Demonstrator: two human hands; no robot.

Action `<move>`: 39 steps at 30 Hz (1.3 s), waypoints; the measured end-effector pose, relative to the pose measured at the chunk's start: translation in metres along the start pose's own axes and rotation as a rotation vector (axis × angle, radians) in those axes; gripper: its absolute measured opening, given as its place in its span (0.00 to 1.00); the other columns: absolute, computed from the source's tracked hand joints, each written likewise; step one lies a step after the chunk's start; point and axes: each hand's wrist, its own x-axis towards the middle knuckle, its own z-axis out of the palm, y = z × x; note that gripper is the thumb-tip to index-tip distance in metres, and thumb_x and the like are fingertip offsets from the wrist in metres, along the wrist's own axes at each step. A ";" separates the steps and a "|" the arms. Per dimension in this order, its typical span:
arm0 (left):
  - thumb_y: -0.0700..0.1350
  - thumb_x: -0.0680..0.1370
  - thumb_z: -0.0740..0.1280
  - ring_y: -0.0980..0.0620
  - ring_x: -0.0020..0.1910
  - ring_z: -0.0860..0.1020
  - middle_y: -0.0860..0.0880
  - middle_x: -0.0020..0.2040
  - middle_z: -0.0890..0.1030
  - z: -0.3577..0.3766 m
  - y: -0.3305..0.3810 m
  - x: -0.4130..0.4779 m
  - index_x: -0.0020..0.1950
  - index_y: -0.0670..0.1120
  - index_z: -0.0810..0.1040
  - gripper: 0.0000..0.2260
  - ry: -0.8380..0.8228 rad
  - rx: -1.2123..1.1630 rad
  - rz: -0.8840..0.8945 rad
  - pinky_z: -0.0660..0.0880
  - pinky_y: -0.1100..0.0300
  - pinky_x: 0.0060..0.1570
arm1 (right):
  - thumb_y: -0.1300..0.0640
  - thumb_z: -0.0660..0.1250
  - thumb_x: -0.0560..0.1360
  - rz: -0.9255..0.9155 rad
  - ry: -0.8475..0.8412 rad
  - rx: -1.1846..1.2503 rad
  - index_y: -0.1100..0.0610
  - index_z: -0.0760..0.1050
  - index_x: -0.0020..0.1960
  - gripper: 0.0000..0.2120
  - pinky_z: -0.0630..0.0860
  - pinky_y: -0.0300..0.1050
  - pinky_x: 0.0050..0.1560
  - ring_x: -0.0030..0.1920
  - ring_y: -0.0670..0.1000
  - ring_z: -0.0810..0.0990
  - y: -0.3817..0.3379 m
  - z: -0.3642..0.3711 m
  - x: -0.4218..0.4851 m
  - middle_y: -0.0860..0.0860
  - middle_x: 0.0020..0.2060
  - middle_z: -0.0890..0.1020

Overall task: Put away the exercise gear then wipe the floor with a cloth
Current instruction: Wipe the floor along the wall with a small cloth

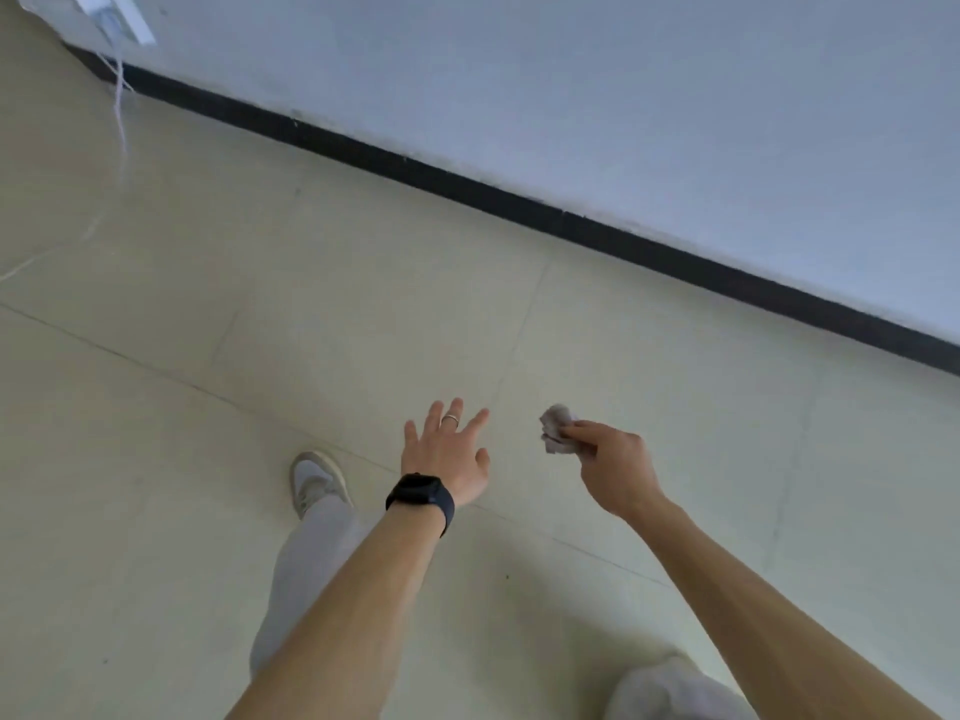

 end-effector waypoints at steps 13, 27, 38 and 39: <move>0.53 0.83 0.56 0.47 0.80 0.52 0.49 0.80 0.59 -0.298 0.287 -0.297 0.79 0.59 0.56 0.25 0.433 0.076 0.357 0.54 0.41 0.75 | 0.64 0.63 0.80 -0.218 0.562 0.159 0.49 0.83 0.60 0.16 0.73 0.38 0.52 0.56 0.49 0.81 -0.042 -0.415 -0.331 0.41 0.62 0.81; 0.55 0.80 0.60 0.51 0.75 0.64 0.54 0.72 0.73 -0.534 0.395 -0.496 0.72 0.61 0.72 0.19 0.954 0.113 0.793 0.60 0.49 0.73 | 0.67 0.64 0.78 -0.364 1.186 0.008 0.48 0.83 0.59 0.19 0.76 0.44 0.57 0.55 0.52 0.80 -0.136 -0.605 -0.538 0.42 0.60 0.82; 0.60 0.77 0.54 0.53 0.73 0.67 0.56 0.69 0.76 -0.522 0.508 -0.542 0.70 0.61 0.73 0.22 0.860 0.170 1.254 0.62 0.49 0.73 | 0.63 0.71 0.76 -0.028 1.619 0.026 0.48 0.84 0.56 0.14 0.75 0.38 0.54 0.52 0.43 0.80 -0.077 -0.586 -0.671 0.37 0.54 0.82; 0.59 0.78 0.56 0.53 0.73 0.67 0.56 0.69 0.76 -0.506 0.530 -0.552 0.70 0.61 0.73 0.21 0.823 0.188 1.309 0.62 0.49 0.72 | 0.64 0.72 0.76 0.046 1.651 0.025 0.48 0.85 0.55 0.14 0.74 0.34 0.55 0.52 0.43 0.80 -0.060 -0.575 -0.690 0.36 0.53 0.82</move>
